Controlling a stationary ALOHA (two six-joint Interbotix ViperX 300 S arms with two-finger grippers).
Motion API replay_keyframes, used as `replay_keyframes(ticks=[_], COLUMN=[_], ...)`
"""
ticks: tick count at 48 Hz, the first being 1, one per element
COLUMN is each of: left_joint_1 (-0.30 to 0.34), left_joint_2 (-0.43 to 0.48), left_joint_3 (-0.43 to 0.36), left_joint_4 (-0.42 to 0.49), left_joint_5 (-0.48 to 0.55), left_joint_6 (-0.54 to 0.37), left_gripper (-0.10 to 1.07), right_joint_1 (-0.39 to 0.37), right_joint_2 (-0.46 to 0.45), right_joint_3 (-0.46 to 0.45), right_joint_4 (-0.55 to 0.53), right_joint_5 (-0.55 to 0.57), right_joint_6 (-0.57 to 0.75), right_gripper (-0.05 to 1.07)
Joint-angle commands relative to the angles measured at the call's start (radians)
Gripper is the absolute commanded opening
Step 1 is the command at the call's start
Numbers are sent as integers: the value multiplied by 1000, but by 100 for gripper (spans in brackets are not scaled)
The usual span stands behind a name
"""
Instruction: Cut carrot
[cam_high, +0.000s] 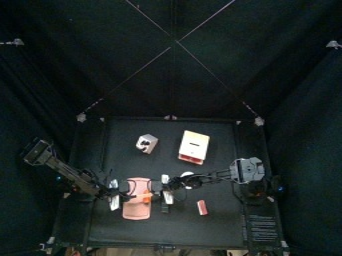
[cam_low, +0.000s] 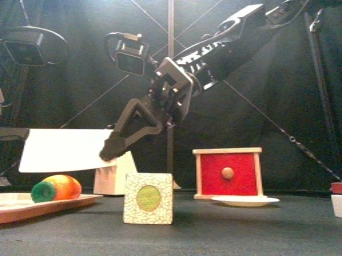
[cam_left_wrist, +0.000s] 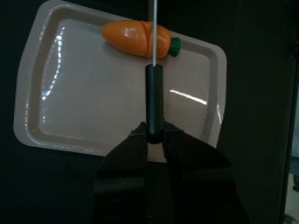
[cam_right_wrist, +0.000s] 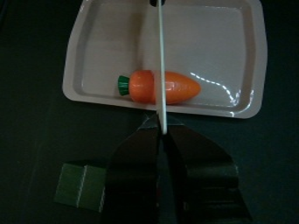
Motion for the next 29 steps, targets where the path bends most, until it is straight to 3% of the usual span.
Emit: replay_keyframes(ticks=[1,29], left_joint_1=[-21,-21], left_joint_2=[0,5], left_joint_3=[-2,6], left_joint_4=[-12,-12], left_joint_5=[3,2], left_joint_6=[-5,-5], left_gripper=[42,42], right_joint_1=[-8,-14], right_joint_2=[-15,-5], right_joint_3=[0,-6], right_joint_4=[6,18], right_joint_5=[11,11], right_joint_6=[-2,-2], right_gripper=[41,41])
